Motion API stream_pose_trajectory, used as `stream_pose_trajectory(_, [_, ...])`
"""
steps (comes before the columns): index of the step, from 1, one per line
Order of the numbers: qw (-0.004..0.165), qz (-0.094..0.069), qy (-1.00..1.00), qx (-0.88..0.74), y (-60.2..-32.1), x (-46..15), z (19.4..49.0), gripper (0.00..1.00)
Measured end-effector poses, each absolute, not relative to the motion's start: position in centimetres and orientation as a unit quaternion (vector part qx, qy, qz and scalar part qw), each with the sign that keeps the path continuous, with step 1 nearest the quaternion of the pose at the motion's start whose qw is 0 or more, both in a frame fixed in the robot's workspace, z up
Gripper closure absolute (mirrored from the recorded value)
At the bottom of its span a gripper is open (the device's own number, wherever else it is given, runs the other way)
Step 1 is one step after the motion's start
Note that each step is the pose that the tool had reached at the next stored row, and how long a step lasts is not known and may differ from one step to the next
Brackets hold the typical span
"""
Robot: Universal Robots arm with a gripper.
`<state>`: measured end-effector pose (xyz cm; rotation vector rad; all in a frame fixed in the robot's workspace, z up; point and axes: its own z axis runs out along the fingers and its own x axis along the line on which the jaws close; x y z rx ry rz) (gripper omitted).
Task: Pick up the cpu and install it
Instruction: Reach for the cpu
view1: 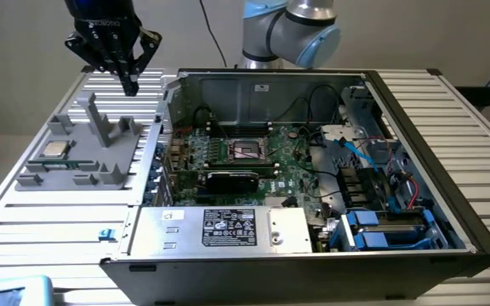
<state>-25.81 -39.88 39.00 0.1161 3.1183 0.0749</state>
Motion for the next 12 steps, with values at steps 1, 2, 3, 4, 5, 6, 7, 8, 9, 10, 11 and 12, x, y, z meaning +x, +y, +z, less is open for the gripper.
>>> stream_pose_trajectory(1, [0.009,0.024,0.999,0.037,-39.9,-26.3,39.0,0.87])
stream_pose_trajectory(2, [0.008,0.024,0.999,0.037,-39.9,-26.7,39.0,0.87])
stream_pose_trajectory(3, [0.007,0.024,0.999,0.037,-39.9,-27.2,38.9,0.87])
stream_pose_trajectory(4, [0.006,0.024,0.999,0.037,-39.9,-27.6,38.9,0.87])
stream_pose_trajectory(5, [0.005,0.024,0.999,0.037,-39.9,-28.1,38.9,0.87])
stream_pose_trajectory(6, [0.004,0.024,0.999,0.037,-39.9,-28.5,38.8,0.87])
stream_pose_trajectory(7, [0.003,0.024,0.999,0.037,-39.9,-29.0,38.8,0.87])
stream_pose_trajectory(8, [0.001,0.024,0.999,0.037,-39.9,-29.4,38.8,0.87])
stream_pose_trajectory(9, [0.0,0.024,0.999,0.037,-39.9,-29.9,38.7,0.87])
stream_pose_trajectory(10, [0.0,0.024,0.999,0.037,-39.9,-30.4,38.6,0.87])
stream_pose_trajectory(11, [-0.001,0.024,0.999,0.037,-39.8,-30.8,38.6,0.87])
stream_pose_trajectory(12, [-0.001,0.024,0.999,0.038,-39.7,-31.3,38.5,0.87])
